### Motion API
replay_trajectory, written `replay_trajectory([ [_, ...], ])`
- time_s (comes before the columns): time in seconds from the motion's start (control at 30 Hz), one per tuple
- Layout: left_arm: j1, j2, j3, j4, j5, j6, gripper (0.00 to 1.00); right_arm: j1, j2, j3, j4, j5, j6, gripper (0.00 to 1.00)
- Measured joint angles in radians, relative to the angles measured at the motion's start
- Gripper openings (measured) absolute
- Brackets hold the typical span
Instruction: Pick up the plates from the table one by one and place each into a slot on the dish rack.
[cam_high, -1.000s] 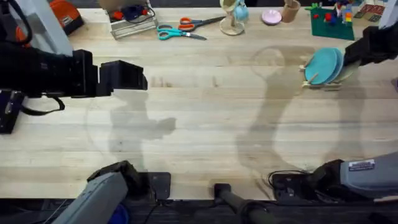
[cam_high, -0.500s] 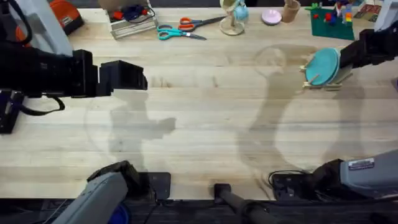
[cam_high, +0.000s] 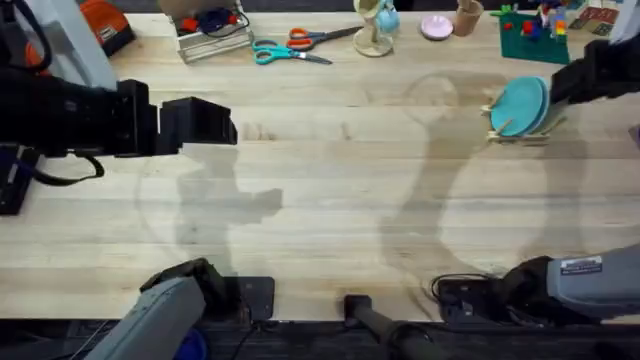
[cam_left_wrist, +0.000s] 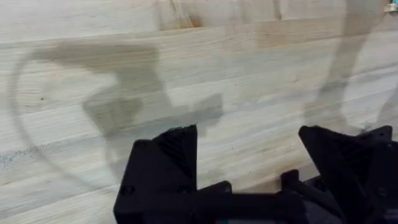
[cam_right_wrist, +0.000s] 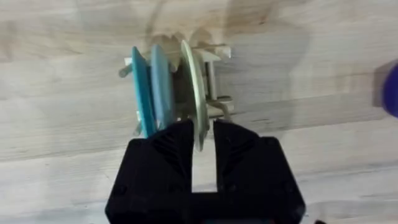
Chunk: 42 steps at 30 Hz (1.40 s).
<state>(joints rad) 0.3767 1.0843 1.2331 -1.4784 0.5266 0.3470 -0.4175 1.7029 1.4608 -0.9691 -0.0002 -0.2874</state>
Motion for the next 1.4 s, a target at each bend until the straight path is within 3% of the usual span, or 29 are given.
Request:
replay_trajectory([
  [0.2,0.0,0.0,0.0,0.0,0.0,0.0,0.996,0.0,-0.134,0.042,-0.037,0.0,0.001,0.265],
  [0.33,0.0,0.0,0.0,0.0,0.0,0.0,0.995,0.0,-0.235,0.049,-0.099,0.0,0.004,0.362],
  [0.37,0.0,0.0,0.0,0.0,0.0,0.0,0.995,0.0,-0.256,0.049,-0.111,0.0,0.007,0.434],
  [0.5,0.0,0.0,0.0,0.0,0.0,0.0,0.995,0.0,-0.331,0.049,-0.133,0.0,0.004,0.959],
  [0.53,0.0,0.0,0.0,0.0,0.0,0.0,0.995,0.0,-0.349,0.049,-0.133,0.0,0.004,0.984],
  [0.93,0.0,0.0,0.0,0.0,0.0,0.0,0.995,0.0,-0.643,0.049,-0.248,-0.01,0.011,0.993],
  [1.4,0.0,0.0,0.0,0.0,0.0,0.0,0.995,0.0,-0.842,0.049,-0.386,-0.181,0.019,0.995],
])
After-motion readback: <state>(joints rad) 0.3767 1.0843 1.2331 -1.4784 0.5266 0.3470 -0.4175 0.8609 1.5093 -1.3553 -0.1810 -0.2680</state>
